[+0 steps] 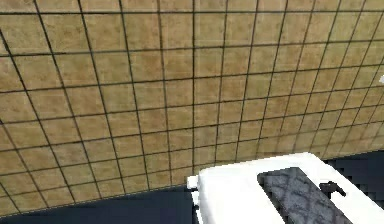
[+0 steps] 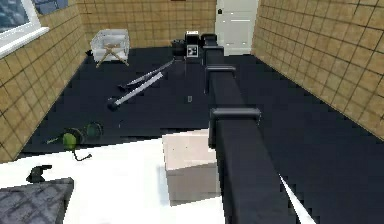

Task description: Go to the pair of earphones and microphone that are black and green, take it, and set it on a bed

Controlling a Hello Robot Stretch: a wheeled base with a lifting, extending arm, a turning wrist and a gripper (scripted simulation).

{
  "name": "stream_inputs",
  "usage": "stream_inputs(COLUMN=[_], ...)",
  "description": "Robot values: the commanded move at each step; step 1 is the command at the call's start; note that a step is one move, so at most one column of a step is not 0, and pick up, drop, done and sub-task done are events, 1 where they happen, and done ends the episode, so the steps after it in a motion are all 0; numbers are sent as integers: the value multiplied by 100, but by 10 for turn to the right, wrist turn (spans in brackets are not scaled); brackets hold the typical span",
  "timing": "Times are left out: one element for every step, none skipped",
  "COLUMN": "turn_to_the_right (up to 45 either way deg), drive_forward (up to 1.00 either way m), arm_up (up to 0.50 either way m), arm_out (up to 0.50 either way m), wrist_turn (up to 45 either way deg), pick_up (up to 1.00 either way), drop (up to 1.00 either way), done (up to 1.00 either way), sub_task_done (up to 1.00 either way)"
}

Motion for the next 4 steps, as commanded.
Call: stream_inputs(turn_to_the_right=[0,0,0,0], drive_forward=[0,0,0,0], arm_up=[-46,-32,0,10], arm_out=[0,0,0,0], wrist_turn=[0,0,0,0], pick_up=[0,0,0,0], drop=[0,0,100,0], done=[0,0,0,0], sub_task_done=[0,0,0,0])
